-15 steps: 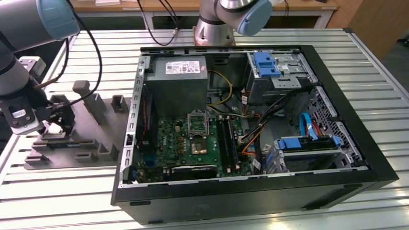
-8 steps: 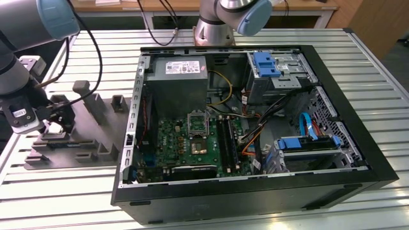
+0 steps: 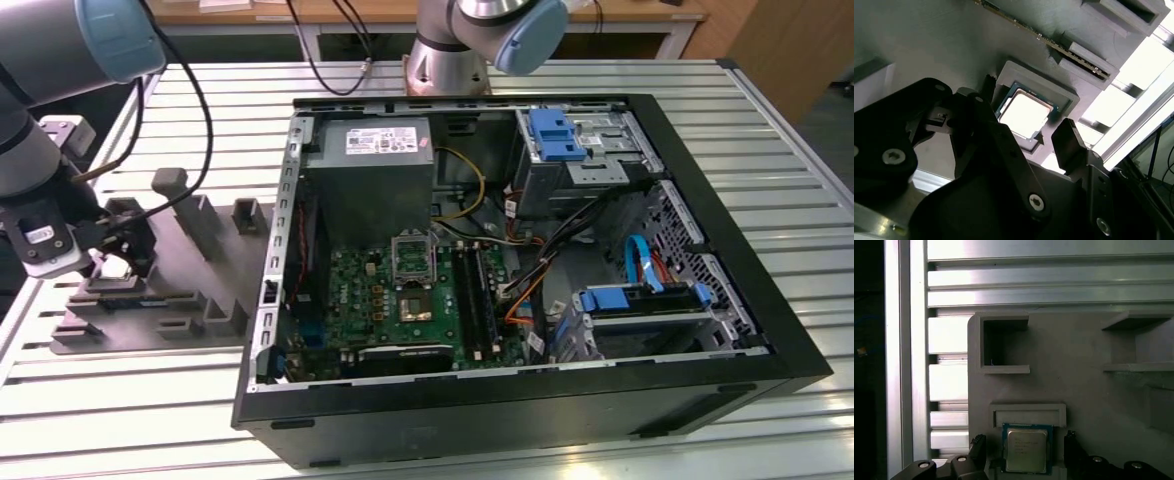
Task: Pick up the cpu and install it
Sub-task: 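Pick up the cpu and move it towards the insertion slot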
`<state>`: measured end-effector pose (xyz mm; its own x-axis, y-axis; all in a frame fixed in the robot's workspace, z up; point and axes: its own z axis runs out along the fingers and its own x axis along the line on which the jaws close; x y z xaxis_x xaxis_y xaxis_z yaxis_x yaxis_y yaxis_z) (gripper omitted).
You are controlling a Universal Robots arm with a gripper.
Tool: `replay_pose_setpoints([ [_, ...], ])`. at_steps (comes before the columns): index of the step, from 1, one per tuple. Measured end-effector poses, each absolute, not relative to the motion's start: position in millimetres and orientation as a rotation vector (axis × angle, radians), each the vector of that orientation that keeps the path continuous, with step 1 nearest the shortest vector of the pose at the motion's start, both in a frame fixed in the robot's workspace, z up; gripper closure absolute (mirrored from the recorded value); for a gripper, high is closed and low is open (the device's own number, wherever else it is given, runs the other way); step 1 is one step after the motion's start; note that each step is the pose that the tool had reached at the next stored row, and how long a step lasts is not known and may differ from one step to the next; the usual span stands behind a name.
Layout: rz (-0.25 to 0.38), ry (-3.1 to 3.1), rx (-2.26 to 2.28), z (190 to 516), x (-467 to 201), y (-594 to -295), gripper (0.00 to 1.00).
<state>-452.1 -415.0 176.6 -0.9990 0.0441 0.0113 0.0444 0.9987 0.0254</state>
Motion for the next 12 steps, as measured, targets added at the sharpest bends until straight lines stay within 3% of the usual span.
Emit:
replay_pose_setpoints([
  [7,-0.040,-3.130,-0.069,176.6,-452.4,-415.0,0.30],
  [8,-0.040,-3.130,-0.069,176.6,-452.4,-415.0,0.37],
  [12,-0.040,-3.130,-0.069,176.5,-451.7,-415.0,0.37],
])
